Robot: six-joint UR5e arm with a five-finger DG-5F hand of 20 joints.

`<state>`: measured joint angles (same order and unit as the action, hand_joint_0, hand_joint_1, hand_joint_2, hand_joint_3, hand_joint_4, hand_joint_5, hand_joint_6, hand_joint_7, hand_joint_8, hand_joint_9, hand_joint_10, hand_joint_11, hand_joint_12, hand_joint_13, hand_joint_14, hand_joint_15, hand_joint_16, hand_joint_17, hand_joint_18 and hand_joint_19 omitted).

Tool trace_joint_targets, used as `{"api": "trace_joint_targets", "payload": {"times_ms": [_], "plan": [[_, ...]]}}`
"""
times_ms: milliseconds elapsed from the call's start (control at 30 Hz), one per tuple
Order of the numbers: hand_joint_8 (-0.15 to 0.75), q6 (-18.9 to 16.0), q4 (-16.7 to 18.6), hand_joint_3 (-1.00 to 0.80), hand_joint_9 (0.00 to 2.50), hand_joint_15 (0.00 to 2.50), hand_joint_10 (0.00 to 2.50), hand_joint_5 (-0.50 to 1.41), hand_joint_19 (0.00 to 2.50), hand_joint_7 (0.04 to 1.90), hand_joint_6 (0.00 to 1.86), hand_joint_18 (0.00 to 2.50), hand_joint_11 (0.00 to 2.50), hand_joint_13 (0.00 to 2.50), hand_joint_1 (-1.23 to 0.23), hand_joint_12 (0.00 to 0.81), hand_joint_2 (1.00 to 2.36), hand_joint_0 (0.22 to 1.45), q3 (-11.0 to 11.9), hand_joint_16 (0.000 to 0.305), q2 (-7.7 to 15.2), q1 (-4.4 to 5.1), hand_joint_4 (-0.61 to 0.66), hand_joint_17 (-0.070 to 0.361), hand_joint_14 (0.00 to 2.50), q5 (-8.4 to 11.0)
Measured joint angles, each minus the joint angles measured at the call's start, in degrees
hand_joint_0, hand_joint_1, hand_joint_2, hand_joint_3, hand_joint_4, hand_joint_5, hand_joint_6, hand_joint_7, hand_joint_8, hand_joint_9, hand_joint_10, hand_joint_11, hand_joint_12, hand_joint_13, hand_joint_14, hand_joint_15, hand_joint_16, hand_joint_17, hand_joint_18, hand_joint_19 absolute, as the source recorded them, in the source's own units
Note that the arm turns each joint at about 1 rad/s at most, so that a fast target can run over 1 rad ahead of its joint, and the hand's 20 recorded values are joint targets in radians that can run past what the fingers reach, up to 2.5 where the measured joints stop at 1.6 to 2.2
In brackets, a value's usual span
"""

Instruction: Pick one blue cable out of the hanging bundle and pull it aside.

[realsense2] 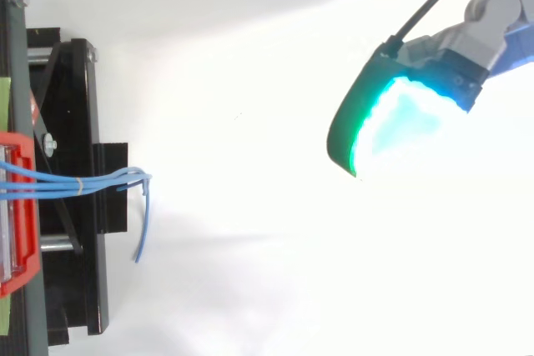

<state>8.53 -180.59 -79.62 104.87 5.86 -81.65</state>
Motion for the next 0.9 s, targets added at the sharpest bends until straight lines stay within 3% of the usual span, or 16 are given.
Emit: {"api": "trace_joint_targets", "payload": {"times_ms": [200,367,600,733,900], "plan": [[0.190,0.58,0.29,-0.50,0.40,0.09,0.00,-0.23,0.20,0.65,0.50,0.16,0.02,0.27,-0.63,0.273,1.00,0.47,-0.01,0.043,0.32,0.18,0.11,0.096,0.00,0.30],[0.190,2.84,0.32,-0.50,0.40,0.09,0.00,-0.23,0.20,0.65,0.50,0.16,0.02,0.27,-0.63,0.273,1.00,0.47,-0.01,0.043,2.05,0.27,0.11,0.096,0.00,0.69],[0.191,9.99,0.51,-0.50,0.40,0.10,0.00,-0.23,0.21,0.65,0.50,0.16,0.02,0.27,-0.63,0.273,1.00,0.47,-0.01,0.043,4.47,0.42,0.11,0.096,0.00,0.78],[0.191,14.18,2.06,-0.50,0.40,0.10,0.00,-0.23,0.20,0.65,0.50,0.16,0.02,0.27,-0.63,0.273,1.00,0.47,-0.01,0.042,5.63,0.45,0.11,0.095,0.00,0.96],[0.191,14.26,5.44,-0.50,0.40,0.10,0.00,-0.23,0.20,0.65,0.50,0.16,0.02,0.27,-0.63,0.273,1.00,0.47,-0.01,0.042,7.28,0.45,0.12,0.095,0.01,1.35]]}}
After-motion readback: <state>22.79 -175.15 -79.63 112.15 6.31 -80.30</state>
